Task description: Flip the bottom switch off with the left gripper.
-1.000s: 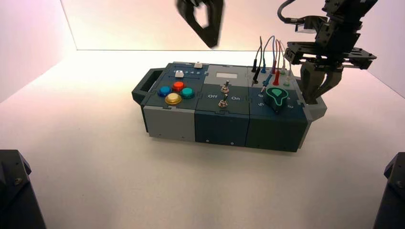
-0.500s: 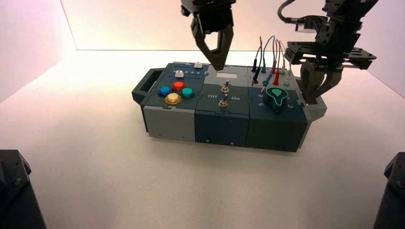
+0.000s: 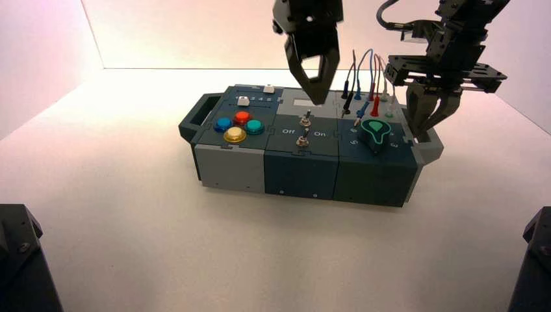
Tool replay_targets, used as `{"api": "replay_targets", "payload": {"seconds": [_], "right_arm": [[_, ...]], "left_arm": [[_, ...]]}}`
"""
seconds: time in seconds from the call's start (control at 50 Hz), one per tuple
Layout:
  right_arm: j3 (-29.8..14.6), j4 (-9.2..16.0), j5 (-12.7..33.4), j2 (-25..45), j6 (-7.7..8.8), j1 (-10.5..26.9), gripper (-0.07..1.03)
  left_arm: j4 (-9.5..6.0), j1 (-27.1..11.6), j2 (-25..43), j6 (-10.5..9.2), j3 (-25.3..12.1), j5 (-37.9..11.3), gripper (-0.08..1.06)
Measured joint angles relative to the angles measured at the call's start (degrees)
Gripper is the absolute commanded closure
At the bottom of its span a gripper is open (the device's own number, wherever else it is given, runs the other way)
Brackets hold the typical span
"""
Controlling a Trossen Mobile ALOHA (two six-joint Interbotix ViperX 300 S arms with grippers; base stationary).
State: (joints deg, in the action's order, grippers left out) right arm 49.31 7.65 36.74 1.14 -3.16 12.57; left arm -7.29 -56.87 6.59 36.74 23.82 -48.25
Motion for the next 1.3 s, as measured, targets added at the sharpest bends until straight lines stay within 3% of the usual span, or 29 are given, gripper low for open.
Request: {"api": "replay_targets", "payload": {"seconds": [0.2,0.72,1.3], "right_arm": [[-0.09,0.00,-0.09,0.18,0.00,0.00,0.99],[-0.09,0.00,-0.44,0.44,-0.09,0.09,0.99],[-0.35,0.18,-1.05,1.49,-0.09,0.09,0.99]], "left_arm": [[-0.26,-0.09,1.93,1.49,-0.70,0.00,1.01],[-0.26,-0.18,6.15,3.16,-2.37,0.00,1.01],[1.14,-0.18,8.09,3.25,-2.46,-0.88,1.01]]}}
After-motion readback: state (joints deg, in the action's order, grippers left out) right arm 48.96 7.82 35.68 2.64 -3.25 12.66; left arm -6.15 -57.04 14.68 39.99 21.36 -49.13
